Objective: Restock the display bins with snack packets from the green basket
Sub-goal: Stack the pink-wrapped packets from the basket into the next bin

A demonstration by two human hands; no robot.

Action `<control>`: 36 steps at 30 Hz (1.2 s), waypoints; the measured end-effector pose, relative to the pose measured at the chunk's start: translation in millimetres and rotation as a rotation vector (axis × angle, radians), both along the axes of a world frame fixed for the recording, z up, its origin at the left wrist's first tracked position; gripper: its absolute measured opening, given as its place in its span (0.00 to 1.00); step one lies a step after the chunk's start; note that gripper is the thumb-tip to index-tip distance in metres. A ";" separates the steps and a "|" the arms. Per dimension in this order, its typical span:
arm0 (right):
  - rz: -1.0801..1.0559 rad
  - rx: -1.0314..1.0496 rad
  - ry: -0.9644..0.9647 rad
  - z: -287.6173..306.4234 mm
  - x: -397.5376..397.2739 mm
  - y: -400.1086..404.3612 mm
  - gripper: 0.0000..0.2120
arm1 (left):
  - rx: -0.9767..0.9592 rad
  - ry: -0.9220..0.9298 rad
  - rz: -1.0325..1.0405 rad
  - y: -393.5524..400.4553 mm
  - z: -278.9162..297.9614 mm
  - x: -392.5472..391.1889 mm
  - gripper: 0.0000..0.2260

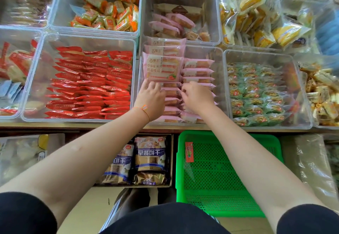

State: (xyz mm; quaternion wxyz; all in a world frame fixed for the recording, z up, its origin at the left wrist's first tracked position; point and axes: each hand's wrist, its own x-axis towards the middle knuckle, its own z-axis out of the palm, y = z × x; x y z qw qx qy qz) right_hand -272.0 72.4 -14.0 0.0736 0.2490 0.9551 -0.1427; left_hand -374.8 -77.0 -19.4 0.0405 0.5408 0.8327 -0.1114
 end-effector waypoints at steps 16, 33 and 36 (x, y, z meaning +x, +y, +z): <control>-0.102 -0.039 -0.099 -13.2 37.8 27.3 0.03 | 0.057 -0.468 0.171 23.4 -19.0 13.5 0.10; 0.179 0.550 -0.528 23.1 55.5 31.6 0.11 | 0.121 -0.528 0.146 47.5 -17.6 37.2 0.07; 0.156 0.517 -0.546 26.0 57.0 32.4 0.11 | 0.093 -0.538 0.182 46.0 -13.9 39.2 0.04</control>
